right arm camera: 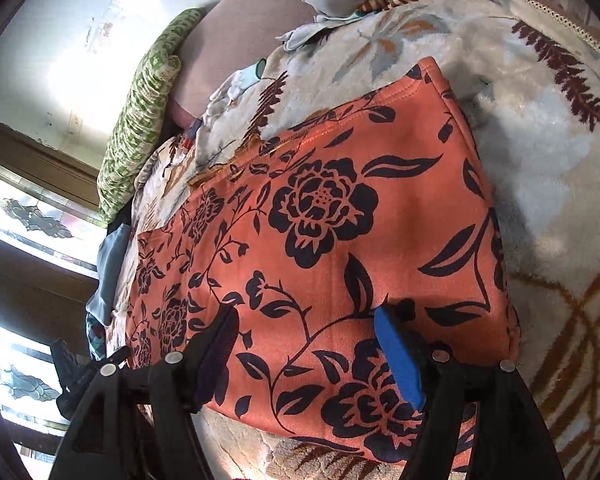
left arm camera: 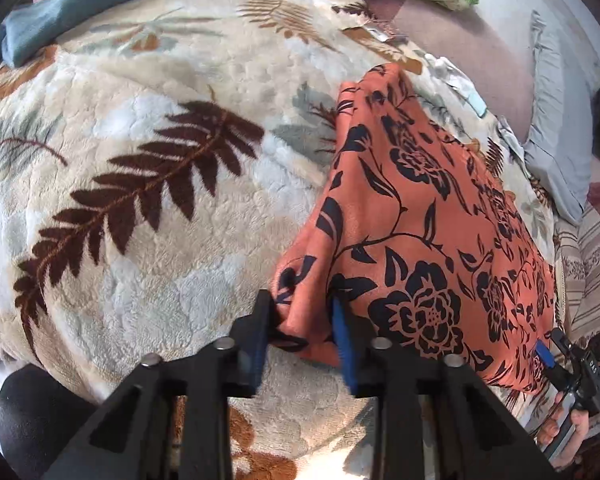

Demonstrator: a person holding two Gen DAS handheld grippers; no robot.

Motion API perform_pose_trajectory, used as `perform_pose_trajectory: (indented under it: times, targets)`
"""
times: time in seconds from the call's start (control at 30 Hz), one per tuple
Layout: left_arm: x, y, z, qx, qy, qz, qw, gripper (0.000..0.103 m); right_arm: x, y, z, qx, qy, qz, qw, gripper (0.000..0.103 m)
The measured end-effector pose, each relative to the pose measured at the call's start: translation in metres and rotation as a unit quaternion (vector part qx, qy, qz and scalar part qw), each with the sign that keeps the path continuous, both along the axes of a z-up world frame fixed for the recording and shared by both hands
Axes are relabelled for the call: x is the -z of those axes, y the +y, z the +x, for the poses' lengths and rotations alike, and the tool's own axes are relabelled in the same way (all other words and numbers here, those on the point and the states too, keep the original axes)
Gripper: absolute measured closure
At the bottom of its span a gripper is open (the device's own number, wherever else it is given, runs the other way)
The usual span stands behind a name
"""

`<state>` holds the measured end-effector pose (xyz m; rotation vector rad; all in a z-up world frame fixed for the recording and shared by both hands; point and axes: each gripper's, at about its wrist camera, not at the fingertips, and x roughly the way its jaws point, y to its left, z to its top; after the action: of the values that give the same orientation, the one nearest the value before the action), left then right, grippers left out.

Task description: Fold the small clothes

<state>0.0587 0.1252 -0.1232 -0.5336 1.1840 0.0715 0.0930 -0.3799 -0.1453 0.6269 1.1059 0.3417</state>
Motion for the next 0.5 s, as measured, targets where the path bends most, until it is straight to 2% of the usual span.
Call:
perform_pose_trajectory:
  times: [0.03, 0.07, 0.13, 0.17, 0.2, 0.23, 0.27, 0.33, 0.4, 0.5]
  targets:
    - [-0.004, 0.002, -0.001, -0.007, -0.003, -0.02, 0.9998, 0.087, 0.0, 0.001, 0.0, 0.0, 0.0, -0.002, 1.0, 0.029]
    - [-0.015, 0.003, -0.005, -0.013, -0.019, -0.022, 0.9995, 0.087, -0.001, 0.001, 0.0, -0.001, 0.0, -0.004, 1.0, 0.029]
    - [-0.039, -0.008, -0.014, -0.003, -0.059, 0.02, 0.9981, 0.087, -0.001, 0.001, 0.001, -0.002, 0.001, -0.006, 1.0, 0.029]
    - [-0.04, -0.014, -0.016, 0.001, -0.058, 0.035, 0.9977, 0.087, -0.001, 0.001, 0.001, -0.003, 0.0, -0.005, 1.0, 0.029]
    - [-0.03, -0.015, -0.013, 0.001, -0.041, 0.042, 0.9983, 0.085, 0.0, 0.001, 0.0, -0.004, -0.001, -0.004, 1.0, 0.029]
    - [-0.01, -0.014, -0.008, -0.002, -0.004, 0.041, 0.9991, 0.083, 0.001, 0.0, 0.0, -0.005, -0.002, -0.003, 1.0, 0.029]
    - [0.011, -0.009, -0.002, -0.003, 0.032, 0.025, 0.9992, 0.081, 0.002, 0.0, 0.0, -0.005, -0.003, -0.001, 1.0, 0.029]
    - [0.001, -0.003, -0.003, -0.01, 0.012, 0.011, 0.9998, 0.077, 0.003, 0.0, 0.0, -0.005, -0.004, 0.003, 1.0, 0.029]
    - [-0.021, -0.005, -0.001, -0.002, -0.004, 0.034, 0.9994, 0.043, 0.002, -0.002, 0.0, -0.007, -0.003, 0.005, 1.0, 0.029]
    - [-0.06, -0.005, 0.015, 0.012, -0.081, 0.052, 0.9953, 0.017, 0.004, -0.004, -0.001, -0.012, -0.007, 0.012, 1.0, 0.029]
